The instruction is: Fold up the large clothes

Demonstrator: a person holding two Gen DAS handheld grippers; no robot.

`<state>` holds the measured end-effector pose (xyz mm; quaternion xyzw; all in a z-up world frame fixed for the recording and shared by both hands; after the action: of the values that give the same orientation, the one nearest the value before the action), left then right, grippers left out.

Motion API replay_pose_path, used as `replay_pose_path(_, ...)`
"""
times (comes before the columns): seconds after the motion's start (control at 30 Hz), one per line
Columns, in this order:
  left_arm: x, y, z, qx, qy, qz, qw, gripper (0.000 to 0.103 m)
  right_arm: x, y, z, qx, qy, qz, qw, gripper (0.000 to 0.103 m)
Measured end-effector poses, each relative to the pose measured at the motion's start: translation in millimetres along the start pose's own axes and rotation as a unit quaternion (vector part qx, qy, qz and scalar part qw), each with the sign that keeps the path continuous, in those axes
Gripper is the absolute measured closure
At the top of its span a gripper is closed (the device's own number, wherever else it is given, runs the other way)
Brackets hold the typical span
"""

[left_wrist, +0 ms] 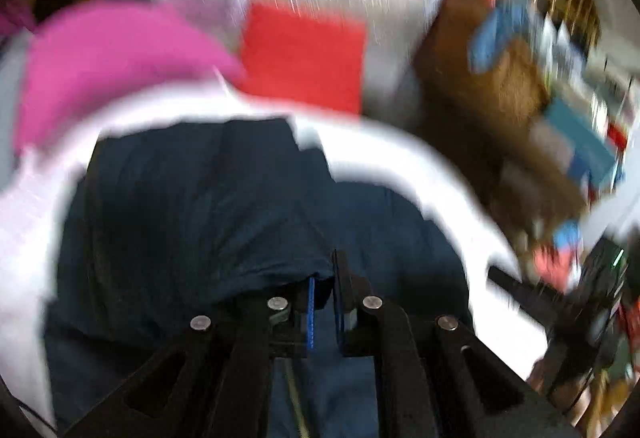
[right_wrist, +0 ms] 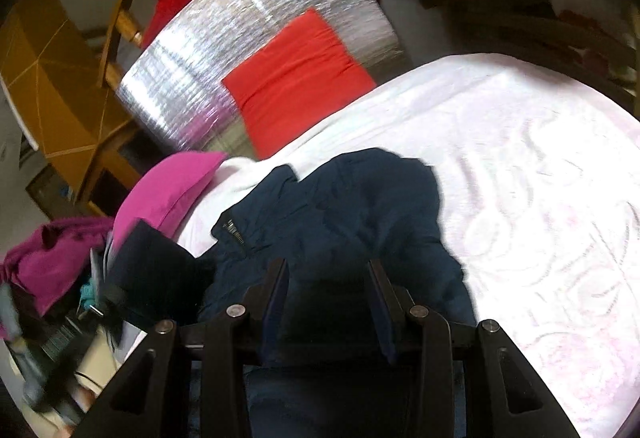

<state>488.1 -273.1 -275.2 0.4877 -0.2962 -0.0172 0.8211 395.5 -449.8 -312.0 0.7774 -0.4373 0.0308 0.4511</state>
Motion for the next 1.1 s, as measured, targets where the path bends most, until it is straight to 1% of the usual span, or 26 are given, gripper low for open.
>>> replay_pose_path(0.03,-9.0,-18.8,5.0,0.001,-0.007,-0.048,0.9988,0.082,0.4,0.4,4.7,0.000,-0.007,-0.002,1.000,0.060)
replay_pose_path(0.07,-19.4,-37.2,8.0,0.004,-0.012,-0.103,0.9946,0.077,0.5,0.8,10.7,0.001,-0.018,-0.007,1.000,0.057)
replay_pose_path(0.1,-30.2,-49.8,8.5,0.011,-0.011,-0.150,0.9886,0.073,1.0,0.7,15.2,0.003,-0.026,-0.011,1.000,0.050)
replay_pose_path(0.13,-36.1,-51.0,9.7,0.013,-0.012,-0.161,0.9868,0.072,0.6,1.4,18.0,0.003,-0.030,-0.015,0.999,0.044)
replay_pose_path(0.17,-40.5,-46.3,10.3,0.014,-0.018,-0.160,0.9868,0.072,-0.1,2.0,20.5,0.003,-0.032,-0.017,0.999,0.036)
replay_pose_path(0.2,-42.8,-36.0,9.3,0.017,-0.027,-0.151,0.9880,0.070,-0.6,3.1,22.2,0.003,-0.033,-0.017,0.999,0.035)
replay_pose_path(0.23,-43.7,-24.5,7.6,0.014,-0.034,-0.142,0.9891,0.063,-1.2,3.7,22.4,0.002,-0.032,-0.017,0.999,0.035)
replay_pose_path(0.27,-45.4,-10.0,6.6,0.001,-0.040,-0.133,0.9904,0.057,-2.4,4.3,21.6,0.001,-0.028,-0.019,0.999,0.035)
replay_pose_path(0.3,-44.7,6.6,8.0,-0.016,-0.040,-0.118,0.9920,0.044,-3.1,4.3,19.8,0.002,-0.023,-0.021,1.000,0.035)
replay_pose_path(0.33,-44.3,22.0,1.4,-0.030,-0.036,-0.101,0.9938,0.037,-4.3,3.9,17.1,0.003,-0.019,-0.022,1.000,0.035)
replay_pose_path(0.4,-34.9,51.4,-18.5,-0.049,-0.018,-0.068,0.9963,0.035,-9.0,1.1,9.8,0.010,-0.010,-0.028,1.000,0.035)
replay_pose_path(0.47,-32.8,71.1,-52.2,-0.049,0.019,-0.043,0.9977,0.034,-15.4,-4.1,-6.2,0.017,0.012,-0.037,0.999,0.035)
replay_pose_path(0.53,-32.3,83.4,-99.1,-0.026,0.093,-0.020,0.9951,0.033,-22.3,-11.2,-24.8,0.018,0.043,-0.045,0.998,0.035)
replay_pose_path(0.57,-33.4,84.8,-120.4,-0.014,0.126,-0.015,0.9918,0.033,-27.2,-15.8,-36.8,0.019,0.062,-0.050,0.997,0.033)
replay_pose_path(0.6,-39.2,87.8,-146.7,0.002,0.168,-0.013,0.9856,0.033,-33.2,-22.3,-51.7,0.022,0.085,-0.057,0.995,0.028)
replay_pose_path(0.67,-47.0,87.2,-181.3,0.012,0.235,-0.010,0.9719,0.033,-46.2,-36.5,-80.3,0.020,0.130,-0.071,0.989,0.020)
replay_pose_path(0.73,-56.6,80.3,-200.7,0.021,0.271,-0.014,0.9624,0.033,-62.4,-53.7,-114.4,-0.002,0.190,-0.075,0.979,0.016)
replay_pose_path(0.77,-59.9,77.8,-210.5,0.034,0.284,-0.020,0.9580,0.033,-69.0,-59.2,-124.0,-0.012,0.211,-0.074,0.975,0.014)
replay_pose_path(0.83,-63.5,72.4,-217.8,0.053,0.293,-0.028,0.9543,0.033,-86.4,-78.1,-150.6,-0.054,0.275,-0.075,0.957,0.008)
replay_pose_path(0.87,-64.0,69.6,-219.1,0.054,0.295,-0.034,0.9535,0.033,-92.9,-85.6,-157.1,-0.077,0.297,-0.074,0.949,0.004)
replay_pose_path(0.93,-67.0,65.7,-221.2,0.052,0.293,-0.040,0.9539,0.033,-106.9,-105.3,-174.3,-0.144,0.358,-0.060,0.921,0.004)
replay_pose_path(0.97,-67.1,63.2,-220.5,0.054,0.289,-0.043,0.9548,0.033,-107.8,-110.4,-178.5,-0.171,0.373,-0.048,0.911,0.004)
replay_pose_path(1.0,-66.6,61.4,-218.9,0.060,0.283,-0.047,0.9561,0.033,-109.2,-115.2,-185.0,-0.206,0.391,-0.026,0.897,0.004)
replay_pose_path(1.03,-66.4,59.6,-217.2,0.066,0.277,-0.050,0.9572,0.033,-108.5,-118.2,-190.6,-0.224,0.404,-0.008,0.887,0.004)
replay_pose_path(1.07,-66.0,56.5,-214.5,0.074,0.269,-0.056,0.9586,0.033,-105.7,-119.0,-194.5,-0.229,0.409,0.005,0.883,0.005)
replay_pose_path(1.1,-64.2,53.0,-214.8,0.078,0.265,-0.059,0.9592,0.033,-100.3,-118.2,-196.7,-0.228,0.403,0.019,0.886,0.006)
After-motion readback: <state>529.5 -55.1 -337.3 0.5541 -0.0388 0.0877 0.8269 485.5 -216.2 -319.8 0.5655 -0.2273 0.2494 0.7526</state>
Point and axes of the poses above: each gripper's, at about its wrist camera, not at the fingertips, and y roughly against the way its jaws point, z to its right, x to its top, the point moved 7 cm from there along -y, roughly the way its jaws point, and after that the axes turned 14 degrees about -z, right-handed, at the moved point
